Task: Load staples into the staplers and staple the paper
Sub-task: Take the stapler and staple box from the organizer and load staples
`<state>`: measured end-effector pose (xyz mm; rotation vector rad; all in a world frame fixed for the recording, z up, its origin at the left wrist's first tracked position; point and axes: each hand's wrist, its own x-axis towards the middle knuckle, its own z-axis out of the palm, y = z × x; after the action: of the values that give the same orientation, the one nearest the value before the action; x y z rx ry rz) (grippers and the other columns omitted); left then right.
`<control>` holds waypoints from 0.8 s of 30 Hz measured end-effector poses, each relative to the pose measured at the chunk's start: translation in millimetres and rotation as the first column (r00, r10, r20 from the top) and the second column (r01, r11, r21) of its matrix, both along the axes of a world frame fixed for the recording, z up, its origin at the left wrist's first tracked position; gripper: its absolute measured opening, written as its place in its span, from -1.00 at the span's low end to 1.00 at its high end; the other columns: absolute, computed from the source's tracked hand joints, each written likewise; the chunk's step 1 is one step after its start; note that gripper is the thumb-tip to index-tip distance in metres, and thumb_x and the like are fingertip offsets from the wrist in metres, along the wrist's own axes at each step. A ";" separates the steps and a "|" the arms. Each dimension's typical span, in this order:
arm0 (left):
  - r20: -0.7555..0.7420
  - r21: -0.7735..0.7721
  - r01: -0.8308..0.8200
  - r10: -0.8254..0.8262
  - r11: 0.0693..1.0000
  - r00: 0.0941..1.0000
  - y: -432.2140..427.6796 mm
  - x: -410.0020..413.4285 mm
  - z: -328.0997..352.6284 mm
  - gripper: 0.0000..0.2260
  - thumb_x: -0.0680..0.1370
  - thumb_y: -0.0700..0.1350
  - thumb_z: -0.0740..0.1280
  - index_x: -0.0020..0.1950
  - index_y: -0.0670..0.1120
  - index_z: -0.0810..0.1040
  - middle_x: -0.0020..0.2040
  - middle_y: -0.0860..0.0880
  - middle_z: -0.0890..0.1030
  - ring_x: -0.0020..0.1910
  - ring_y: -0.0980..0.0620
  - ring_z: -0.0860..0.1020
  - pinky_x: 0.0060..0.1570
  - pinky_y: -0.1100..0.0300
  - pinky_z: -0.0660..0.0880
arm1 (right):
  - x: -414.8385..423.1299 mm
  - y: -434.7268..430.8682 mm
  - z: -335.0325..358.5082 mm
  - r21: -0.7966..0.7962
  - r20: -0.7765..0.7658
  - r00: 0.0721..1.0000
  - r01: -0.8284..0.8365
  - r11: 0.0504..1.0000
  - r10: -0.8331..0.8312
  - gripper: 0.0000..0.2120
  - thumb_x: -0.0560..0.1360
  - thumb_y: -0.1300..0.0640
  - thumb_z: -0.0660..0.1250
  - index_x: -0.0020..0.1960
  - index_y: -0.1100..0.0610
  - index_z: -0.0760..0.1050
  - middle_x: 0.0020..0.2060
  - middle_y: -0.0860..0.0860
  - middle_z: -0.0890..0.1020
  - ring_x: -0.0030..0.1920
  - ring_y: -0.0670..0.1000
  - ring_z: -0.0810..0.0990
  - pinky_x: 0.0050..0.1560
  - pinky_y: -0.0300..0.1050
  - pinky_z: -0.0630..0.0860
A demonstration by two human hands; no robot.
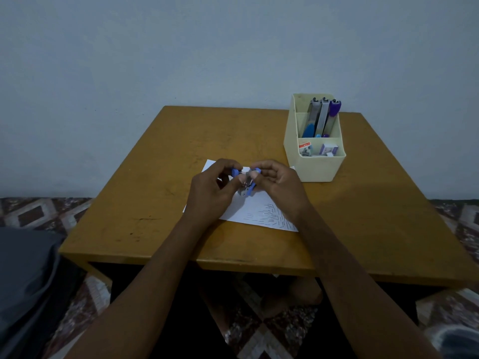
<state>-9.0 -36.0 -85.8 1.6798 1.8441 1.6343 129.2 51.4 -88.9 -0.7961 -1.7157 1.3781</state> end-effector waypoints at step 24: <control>-0.178 -0.068 0.048 -0.060 0.996 0.982 -3.2 5.0 -1.4 -0.68 0.37 -0.16 0.29 0.11 -0.02 0.56 -0.15 0.08 0.57 -0.23 0.11 0.53 -0.25 0.23 0.51 | 8.3 4.8 6.1 -0.286 -0.302 0.952 -0.049 0.957 -0.041 -0.84 0.56 0.33 0.20 0.10 0.27 0.49 0.00 0.18 0.64 -0.01 0.10 0.64 0.05 -0.05 0.59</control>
<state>-4.0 -39.3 -87.2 1.8877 1.8890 1.4289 137.5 56.2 -82.8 -0.6915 -1.2943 1.6848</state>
